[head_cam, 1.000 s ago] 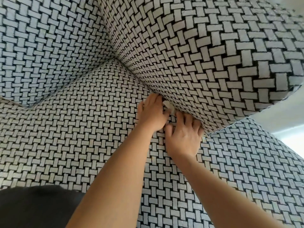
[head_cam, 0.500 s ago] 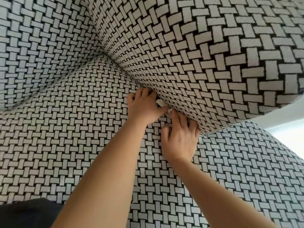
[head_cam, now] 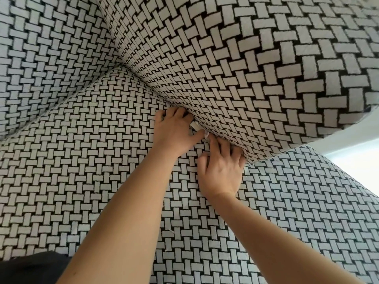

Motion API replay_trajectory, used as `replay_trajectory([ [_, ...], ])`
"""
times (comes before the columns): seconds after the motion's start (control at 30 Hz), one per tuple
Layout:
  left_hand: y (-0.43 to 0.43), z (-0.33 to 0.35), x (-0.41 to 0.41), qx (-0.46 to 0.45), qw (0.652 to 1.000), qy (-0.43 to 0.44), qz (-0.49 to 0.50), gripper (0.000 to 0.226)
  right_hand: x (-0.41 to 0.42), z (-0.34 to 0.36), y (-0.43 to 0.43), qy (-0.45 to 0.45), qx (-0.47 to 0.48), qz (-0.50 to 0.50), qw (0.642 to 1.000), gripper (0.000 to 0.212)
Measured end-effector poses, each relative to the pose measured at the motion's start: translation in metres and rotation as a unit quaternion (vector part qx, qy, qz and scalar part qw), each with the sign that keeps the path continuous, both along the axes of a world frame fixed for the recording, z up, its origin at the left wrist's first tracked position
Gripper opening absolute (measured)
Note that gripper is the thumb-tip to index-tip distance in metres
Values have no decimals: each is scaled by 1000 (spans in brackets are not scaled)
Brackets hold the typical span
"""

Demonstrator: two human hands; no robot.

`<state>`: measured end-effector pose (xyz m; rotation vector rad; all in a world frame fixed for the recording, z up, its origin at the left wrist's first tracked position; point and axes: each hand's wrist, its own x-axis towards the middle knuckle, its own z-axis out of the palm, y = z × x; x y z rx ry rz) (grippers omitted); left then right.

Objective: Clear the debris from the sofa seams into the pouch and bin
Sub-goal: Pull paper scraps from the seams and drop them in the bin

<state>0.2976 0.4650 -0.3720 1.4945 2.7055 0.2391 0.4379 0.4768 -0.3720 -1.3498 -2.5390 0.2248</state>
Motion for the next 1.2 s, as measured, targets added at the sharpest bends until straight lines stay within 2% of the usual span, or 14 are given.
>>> replay_trajectory([
  [0.17, -1, 1, -1, 11, 1000, -16, -1, 60, -1, -1, 1, 0, 8, -3, 1000, 50],
  [0.4, 6, 11, -10, -77, 997, 2, -26, 68, 0, -3, 1, 2, -2, 1, 1000, 51],
  [0.7, 18, 18, -28, -179, 978, -95, -58, 74, 0, -2, 0, -10, -2, 0, 1000, 53],
  [0.87, 20, 17, -32, -136, 981, -126, -50, 60, -2, -1, 0, 0, 5, -3, 1000, 51],
  [1.07, 23, 16, -28, -132, 981, -138, -44, 58, 0, -2, 0, 7, 6, -3, 1000, 51],
  [1.2, 23, 16, -24, -110, 982, -152, -35, 45, -1, -4, 0, 3, 5, -5, 1000, 52],
])
